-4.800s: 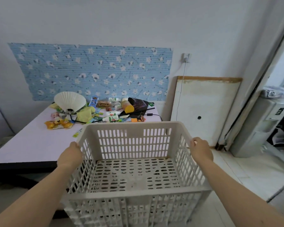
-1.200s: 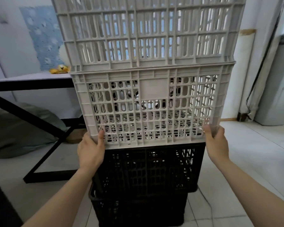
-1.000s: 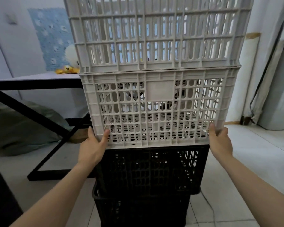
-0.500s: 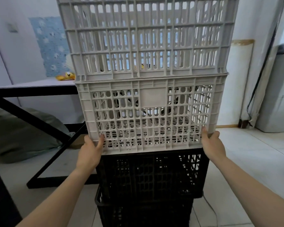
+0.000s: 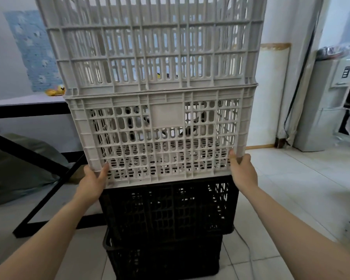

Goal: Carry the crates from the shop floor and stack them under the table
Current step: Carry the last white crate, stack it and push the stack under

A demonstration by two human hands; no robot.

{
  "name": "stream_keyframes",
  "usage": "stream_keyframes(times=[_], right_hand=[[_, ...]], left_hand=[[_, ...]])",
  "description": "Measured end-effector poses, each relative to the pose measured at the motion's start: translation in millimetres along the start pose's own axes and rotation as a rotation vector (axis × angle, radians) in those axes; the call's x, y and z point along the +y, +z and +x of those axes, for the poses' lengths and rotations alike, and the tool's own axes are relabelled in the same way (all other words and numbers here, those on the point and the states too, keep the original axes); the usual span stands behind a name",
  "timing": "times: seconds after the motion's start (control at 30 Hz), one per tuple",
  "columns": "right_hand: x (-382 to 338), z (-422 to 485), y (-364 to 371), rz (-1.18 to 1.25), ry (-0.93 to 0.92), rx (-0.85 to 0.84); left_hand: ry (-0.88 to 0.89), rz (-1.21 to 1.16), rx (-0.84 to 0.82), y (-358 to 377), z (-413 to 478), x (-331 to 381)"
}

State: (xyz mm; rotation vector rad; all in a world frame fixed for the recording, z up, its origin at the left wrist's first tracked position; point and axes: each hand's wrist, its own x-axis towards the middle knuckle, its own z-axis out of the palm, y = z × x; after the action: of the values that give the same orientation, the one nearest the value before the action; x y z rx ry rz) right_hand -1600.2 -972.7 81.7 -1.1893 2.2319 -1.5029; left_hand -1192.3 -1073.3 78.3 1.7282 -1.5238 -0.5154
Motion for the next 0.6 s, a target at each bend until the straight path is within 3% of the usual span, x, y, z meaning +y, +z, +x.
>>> stream_keyframes(times=[0.3,0.47,0.6], right_hand=[[33,-4,1,0.029,-0.054,-0.178],[33,-7,-5,0.249,-0.129,-0.263],[33,-4,-8,0.063,-0.151,-0.219]], left_hand=[[-0.011,-0.039,-0.024,-1,3,-4],[-0.036,-0.041,-0.038,0,4,-3],[-0.022,-0.062,-0.035,-1,2,-3]])
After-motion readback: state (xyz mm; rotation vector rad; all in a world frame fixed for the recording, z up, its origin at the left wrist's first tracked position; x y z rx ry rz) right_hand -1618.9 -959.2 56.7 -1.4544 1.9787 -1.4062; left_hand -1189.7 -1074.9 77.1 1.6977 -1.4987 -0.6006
